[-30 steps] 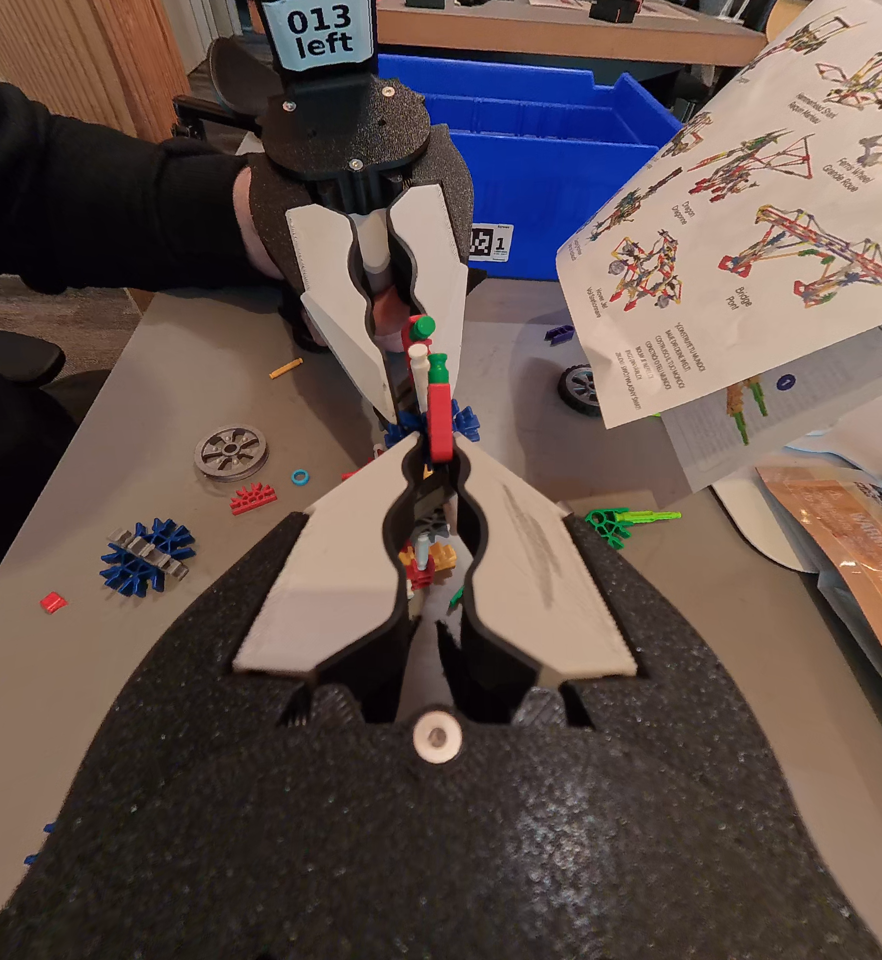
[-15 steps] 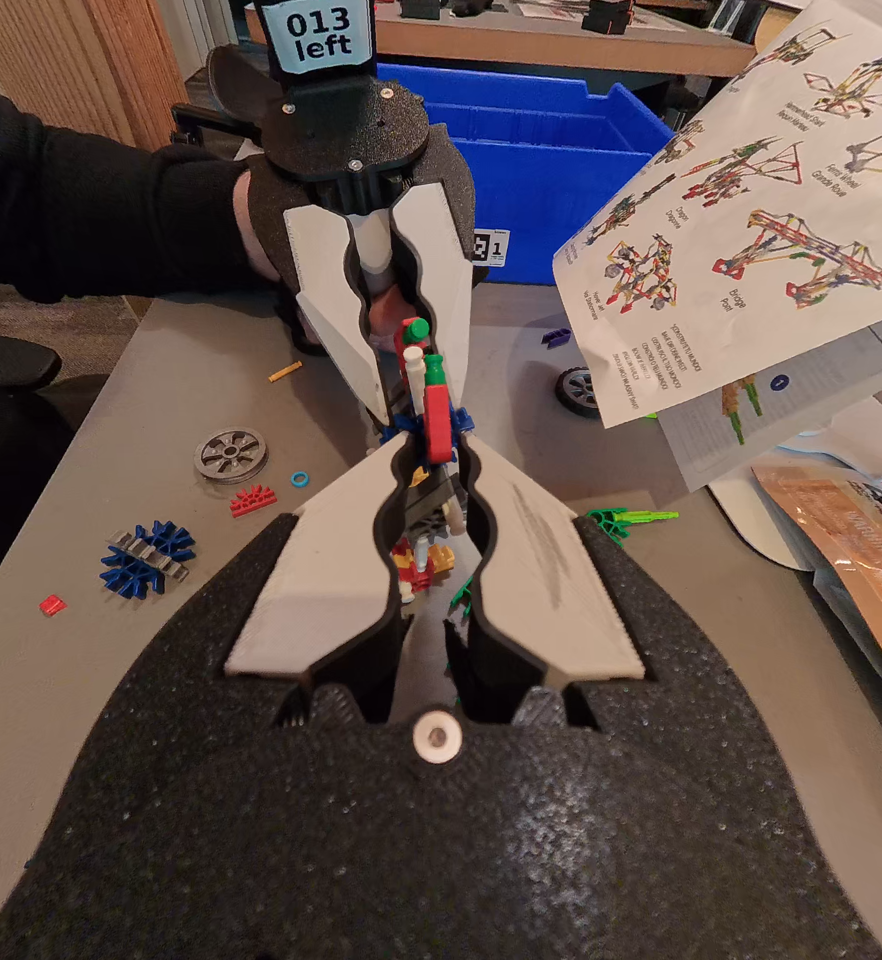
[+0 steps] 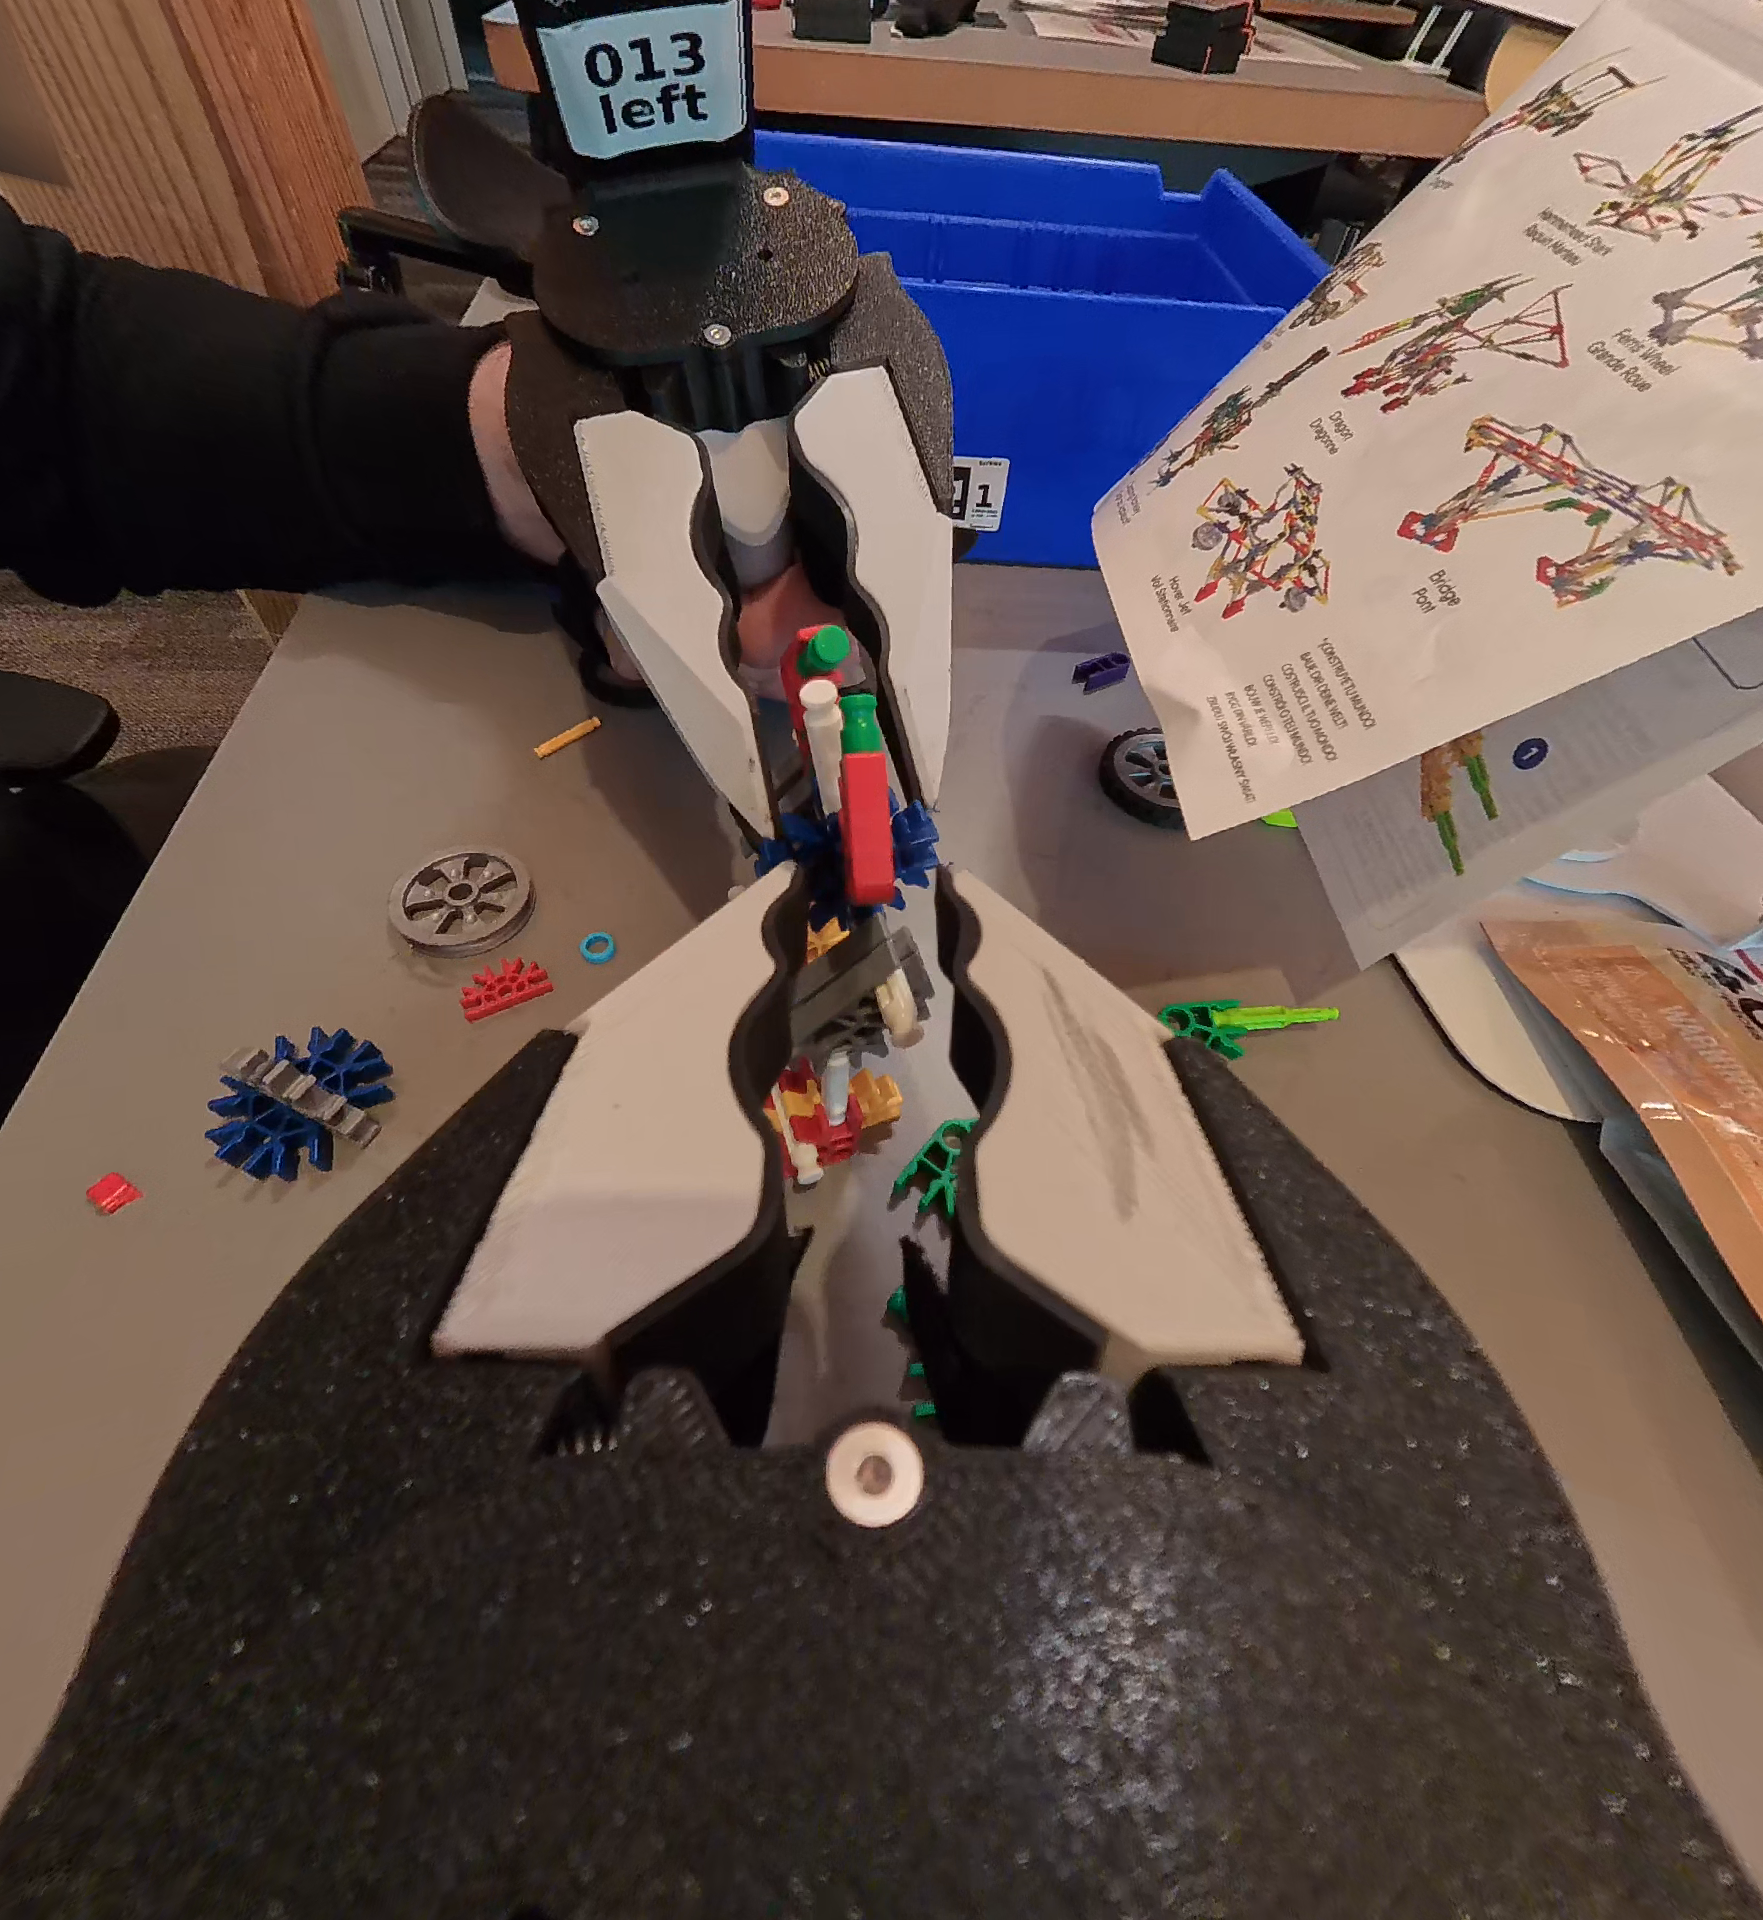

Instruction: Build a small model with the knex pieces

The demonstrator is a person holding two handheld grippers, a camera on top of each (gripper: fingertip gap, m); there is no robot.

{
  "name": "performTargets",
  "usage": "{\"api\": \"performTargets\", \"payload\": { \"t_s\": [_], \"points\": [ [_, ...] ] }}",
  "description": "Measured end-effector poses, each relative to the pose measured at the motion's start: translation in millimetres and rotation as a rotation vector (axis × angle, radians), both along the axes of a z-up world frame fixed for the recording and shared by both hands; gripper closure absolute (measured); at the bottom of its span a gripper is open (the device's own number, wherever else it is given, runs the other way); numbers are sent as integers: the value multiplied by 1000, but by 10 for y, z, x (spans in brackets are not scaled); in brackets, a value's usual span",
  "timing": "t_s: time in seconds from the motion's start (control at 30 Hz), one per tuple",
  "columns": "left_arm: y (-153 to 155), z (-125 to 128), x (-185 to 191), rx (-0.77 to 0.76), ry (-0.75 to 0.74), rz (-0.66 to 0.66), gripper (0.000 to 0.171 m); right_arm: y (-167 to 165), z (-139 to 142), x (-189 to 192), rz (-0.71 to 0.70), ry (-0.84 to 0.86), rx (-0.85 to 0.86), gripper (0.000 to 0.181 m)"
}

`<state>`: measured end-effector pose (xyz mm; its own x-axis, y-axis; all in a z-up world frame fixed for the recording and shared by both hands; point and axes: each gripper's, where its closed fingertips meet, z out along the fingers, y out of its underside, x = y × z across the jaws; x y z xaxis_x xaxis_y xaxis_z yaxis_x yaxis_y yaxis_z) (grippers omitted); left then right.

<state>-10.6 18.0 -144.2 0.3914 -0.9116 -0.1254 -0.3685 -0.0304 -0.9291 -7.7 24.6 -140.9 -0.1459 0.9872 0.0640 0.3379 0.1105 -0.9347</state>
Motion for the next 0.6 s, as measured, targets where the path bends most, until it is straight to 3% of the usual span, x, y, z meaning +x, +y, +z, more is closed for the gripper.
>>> {"api": "performTargets", "payload": {
  "t_s": [0.6],
  "points": [
    [-20, 50, -11, 23, -8, -13, 165, -36, -2, -21, 16, 7, 2, 175]
  ]
}}
